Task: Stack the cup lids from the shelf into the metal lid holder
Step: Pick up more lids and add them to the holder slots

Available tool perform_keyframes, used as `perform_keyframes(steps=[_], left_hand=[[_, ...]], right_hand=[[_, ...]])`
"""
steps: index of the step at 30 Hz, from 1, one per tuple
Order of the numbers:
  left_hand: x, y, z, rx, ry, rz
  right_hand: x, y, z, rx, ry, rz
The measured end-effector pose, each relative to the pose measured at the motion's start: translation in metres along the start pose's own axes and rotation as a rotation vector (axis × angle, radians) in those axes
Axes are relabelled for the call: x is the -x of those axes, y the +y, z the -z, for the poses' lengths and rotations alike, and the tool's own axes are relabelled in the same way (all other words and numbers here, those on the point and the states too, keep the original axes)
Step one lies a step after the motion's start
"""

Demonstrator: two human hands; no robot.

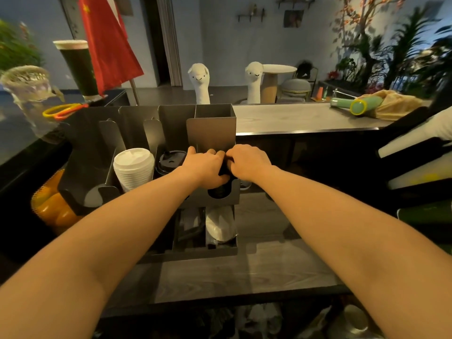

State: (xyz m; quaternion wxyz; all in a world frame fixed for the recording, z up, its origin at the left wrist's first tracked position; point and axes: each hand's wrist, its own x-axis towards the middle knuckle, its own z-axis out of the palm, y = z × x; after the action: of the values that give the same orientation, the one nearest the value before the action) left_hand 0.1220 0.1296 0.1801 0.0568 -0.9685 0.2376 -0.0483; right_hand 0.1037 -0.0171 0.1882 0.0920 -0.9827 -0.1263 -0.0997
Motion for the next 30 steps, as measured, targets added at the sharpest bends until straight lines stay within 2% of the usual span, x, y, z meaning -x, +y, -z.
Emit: perform_keyframes(steps=[5,15,22,27,30], left_hand=[[-0.004,-0.002,-0.008,-0.052,-0.002,-0.001],[-0.004,-0.003,-0.013,-0.113,-0.013,0.013],[0.003,-0.014,-0.009,-0.051,0.232,-0.105],[0.012,-0.017,-0.004,-0.011,0.334,-0.117],[0.017,-0.020,-0.002,0.029,0.344,-0.118]], right_hand=[[-0.008,0.003,-0.008,0.044,-0.034,0.035],[-0.007,0.000,-0.026,-0.075,-0.004,-0.014],[0.000,-0.002,-0.018,-0.030,-0.007,-0.024],[0.003,0.000,-0.022,-0.059,0.136,0.041],[0.014,0.000,-0.020,-0.191,0.263,0.010]])
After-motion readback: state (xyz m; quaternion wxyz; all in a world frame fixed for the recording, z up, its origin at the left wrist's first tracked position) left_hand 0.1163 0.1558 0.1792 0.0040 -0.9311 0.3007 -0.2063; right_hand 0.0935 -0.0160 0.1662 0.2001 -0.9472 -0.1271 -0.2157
